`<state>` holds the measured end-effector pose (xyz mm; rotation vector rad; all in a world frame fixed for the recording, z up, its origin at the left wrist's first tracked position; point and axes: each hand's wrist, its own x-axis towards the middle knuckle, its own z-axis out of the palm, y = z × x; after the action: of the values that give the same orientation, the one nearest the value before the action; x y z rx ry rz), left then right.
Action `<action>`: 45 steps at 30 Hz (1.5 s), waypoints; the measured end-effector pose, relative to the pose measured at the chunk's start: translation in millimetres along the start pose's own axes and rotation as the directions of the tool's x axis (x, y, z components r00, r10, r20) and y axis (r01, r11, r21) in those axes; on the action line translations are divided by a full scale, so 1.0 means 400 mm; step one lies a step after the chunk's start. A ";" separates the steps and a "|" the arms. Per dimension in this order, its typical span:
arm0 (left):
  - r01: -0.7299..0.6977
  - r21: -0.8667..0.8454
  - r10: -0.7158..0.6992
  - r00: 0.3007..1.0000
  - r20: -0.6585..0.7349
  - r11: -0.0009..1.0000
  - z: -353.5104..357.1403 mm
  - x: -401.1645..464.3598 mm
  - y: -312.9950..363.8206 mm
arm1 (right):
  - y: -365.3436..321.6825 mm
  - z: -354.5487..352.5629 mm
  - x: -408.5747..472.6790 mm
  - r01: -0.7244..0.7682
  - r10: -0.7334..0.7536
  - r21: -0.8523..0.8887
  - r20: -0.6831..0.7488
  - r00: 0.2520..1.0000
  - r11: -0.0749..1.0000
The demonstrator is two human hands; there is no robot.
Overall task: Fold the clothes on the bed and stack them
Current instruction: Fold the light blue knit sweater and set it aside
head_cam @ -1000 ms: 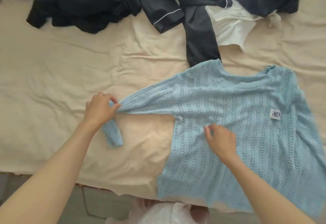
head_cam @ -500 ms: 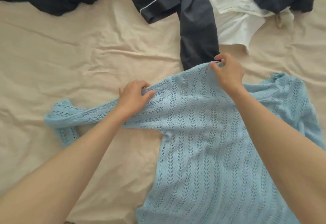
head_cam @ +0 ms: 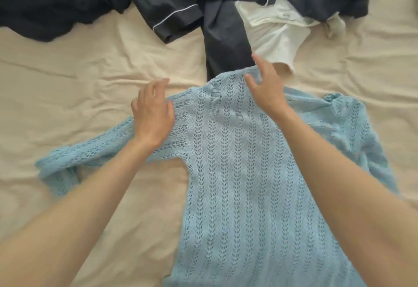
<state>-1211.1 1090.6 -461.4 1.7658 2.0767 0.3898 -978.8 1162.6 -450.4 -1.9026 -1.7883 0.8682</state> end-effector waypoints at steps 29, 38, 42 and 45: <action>0.192 0.199 -0.253 0.901 0.351 0.961 0.025 -0.735 0.184 | 0.299 -0.217 -0.890 -0.359 0.346 -0.086 -0.137 0.928 0.929; -0.181 0.135 0.069 0.809 0.584 0.974 0.255 -0.590 0.550 | 0.598 -0.498 -0.480 -0.481 0.475 -0.029 -0.111 0.873 0.876; -0.248 0.150 0.125 0.820 0.558 0.957 0.337 -0.510 0.623 | 0.642 -0.517 -0.269 -0.516 0.521 0.130 -0.008 0.853 0.847; -0.303 0.163 0.167 0.816 0.553 0.939 0.381 -0.437 0.656 | 0.634 -0.505 -0.157 -0.516 0.479 0.303 0.194 0.856 0.801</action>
<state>-887.1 957.2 -459.7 1.9947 1.5584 -0.2919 -654.6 1099.1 -458.2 -2.1388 -1.0762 1.3856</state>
